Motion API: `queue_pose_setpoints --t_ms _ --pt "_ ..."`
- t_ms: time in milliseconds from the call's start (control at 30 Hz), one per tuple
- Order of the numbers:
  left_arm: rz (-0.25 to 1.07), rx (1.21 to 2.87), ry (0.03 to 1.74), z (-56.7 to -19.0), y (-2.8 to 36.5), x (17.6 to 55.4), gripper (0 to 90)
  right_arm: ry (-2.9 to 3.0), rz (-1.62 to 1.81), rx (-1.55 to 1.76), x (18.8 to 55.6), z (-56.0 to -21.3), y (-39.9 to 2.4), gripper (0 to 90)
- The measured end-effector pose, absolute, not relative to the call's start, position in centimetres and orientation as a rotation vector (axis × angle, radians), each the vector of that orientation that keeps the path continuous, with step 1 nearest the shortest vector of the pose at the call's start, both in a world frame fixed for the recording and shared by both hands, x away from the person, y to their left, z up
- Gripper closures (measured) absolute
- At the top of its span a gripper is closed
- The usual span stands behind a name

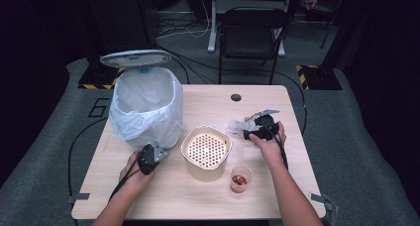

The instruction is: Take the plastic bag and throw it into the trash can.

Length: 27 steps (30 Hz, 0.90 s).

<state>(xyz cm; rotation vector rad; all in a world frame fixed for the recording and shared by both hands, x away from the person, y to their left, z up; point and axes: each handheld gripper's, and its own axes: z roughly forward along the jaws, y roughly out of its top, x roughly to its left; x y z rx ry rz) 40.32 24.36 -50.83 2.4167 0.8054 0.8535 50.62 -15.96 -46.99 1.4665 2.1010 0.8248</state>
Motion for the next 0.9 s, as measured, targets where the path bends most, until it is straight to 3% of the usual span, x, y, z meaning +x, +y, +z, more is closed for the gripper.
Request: queue_pose_setpoints --t_ms 500,900 --pt "0.859 2.417 0.807 -50.8 24.3 40.3 90.0 2.025 0.779 1.575 54.0 -46.9 -15.0 0.7" --pt "0.855 2.41 0.812 -50.9 24.5 40.2 90.0 2.032 0.746 1.622 55.9 -49.6 -14.9 30.2"
